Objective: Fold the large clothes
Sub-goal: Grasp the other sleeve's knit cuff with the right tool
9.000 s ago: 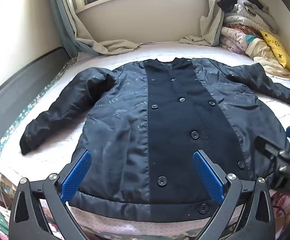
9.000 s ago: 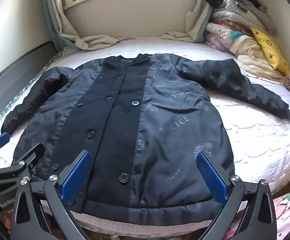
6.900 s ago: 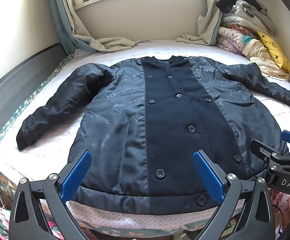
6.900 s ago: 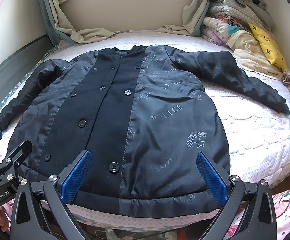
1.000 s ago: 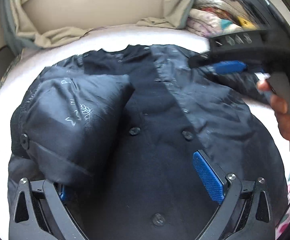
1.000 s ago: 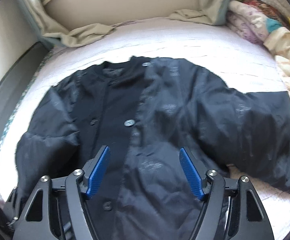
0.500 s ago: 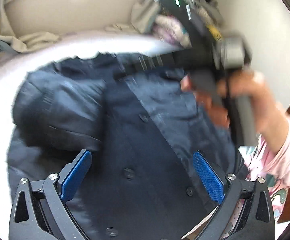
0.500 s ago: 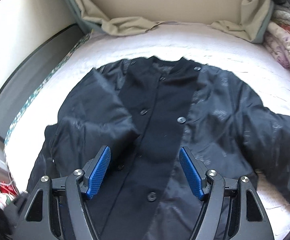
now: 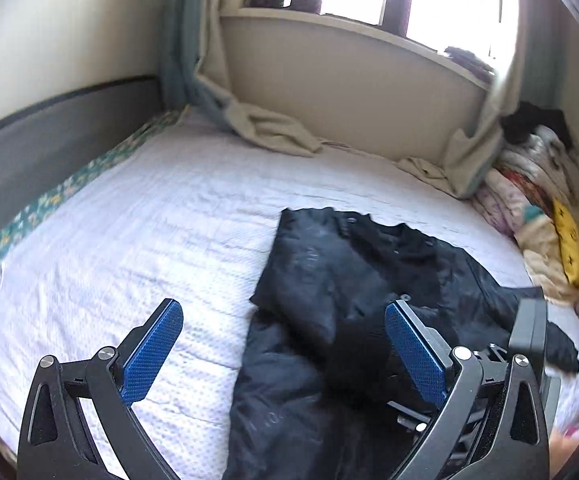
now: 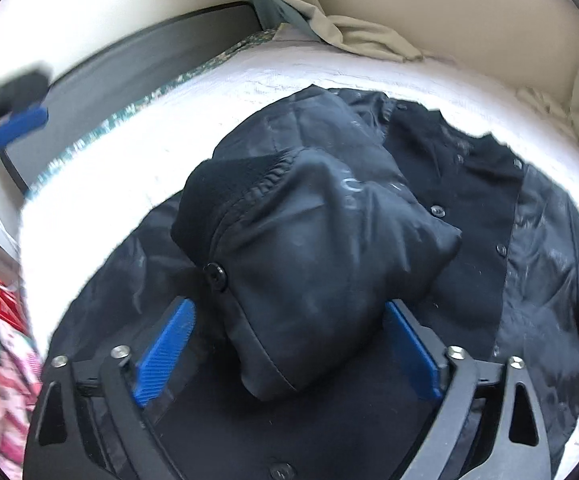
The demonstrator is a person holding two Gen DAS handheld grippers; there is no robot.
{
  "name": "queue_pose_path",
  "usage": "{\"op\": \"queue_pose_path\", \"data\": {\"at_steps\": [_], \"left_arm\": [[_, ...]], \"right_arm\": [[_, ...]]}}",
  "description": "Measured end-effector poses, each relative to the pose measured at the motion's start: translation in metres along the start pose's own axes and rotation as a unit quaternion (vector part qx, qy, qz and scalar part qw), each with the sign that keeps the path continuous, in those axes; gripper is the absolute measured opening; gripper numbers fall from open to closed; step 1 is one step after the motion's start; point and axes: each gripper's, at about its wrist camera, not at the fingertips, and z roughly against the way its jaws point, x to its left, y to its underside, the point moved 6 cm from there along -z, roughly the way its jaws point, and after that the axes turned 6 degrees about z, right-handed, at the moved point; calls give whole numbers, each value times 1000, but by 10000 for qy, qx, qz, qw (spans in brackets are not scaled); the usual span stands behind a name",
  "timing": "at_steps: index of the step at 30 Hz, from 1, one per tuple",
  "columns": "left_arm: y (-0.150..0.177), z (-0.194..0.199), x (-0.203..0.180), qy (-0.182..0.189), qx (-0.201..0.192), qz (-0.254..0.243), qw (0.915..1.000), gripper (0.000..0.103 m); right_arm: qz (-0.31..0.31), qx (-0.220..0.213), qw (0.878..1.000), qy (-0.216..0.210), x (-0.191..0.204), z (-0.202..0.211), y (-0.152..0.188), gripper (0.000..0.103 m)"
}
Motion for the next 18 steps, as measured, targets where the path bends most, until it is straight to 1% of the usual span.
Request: {"op": "queue_pose_path", "data": {"at_steps": [1,2,3,4,5,6,7,9,10,12,13,15,16,17,18], "left_arm": [[1,-2,2,-59,25,30,10000,103],[1,-4,4,-122,47,57,9999,103],[1,-9,8,-197,87,100,9997,103],[5,-11,9,-231,116,133,9996,103],[6,-14,12,-265,164,189,9993,103],[7,-17,13,-276,192,232,9992,103],[8,-18,16,-276,216,285,9990,103],[9,-18,18,-285,225,356,9987,103],[9,-18,19,-312,212,367,9986,103],[9,-19,19,-354,203,376,9985,103],[8,-20,18,-359,207,379,9984,103],[9,-25,15,-418,254,358,9982,103],[8,-30,13,-522,304,321,9977,103],[8,-39,11,-667,415,250,9966,103],[8,-50,7,-799,611,165,9948,103]], "right_arm": [[93,3,9997,227,-1,-3,0,97],[115,-24,9982,595,-6,-5,-1,97],[19,-67,9961,876,-17,-6,-1,97],[-184,-100,9938,1093,-30,-3,-1,96],[-407,-91,9917,1218,-43,0,0,96],[-816,-90,9885,1267,-62,6,2,96],[-1257,-118,9845,1217,-80,13,7,96],[-1936,-176,9749,1081,-108,26,17,96],[-2177,-171,9704,1031,-119,32,23,96],[-2738,-63,9566,1000,-146,42,43,96],[-2940,3,9513,933,-157,45,52,96],[-3156,50,9450,854,-168,49,64,96],[-3198,62,9435,860,-173,49,65,96],[-3234,60,9426,835,-175,53,68,96],[-3236,46,9431,764,-175,55,68,96]]}}
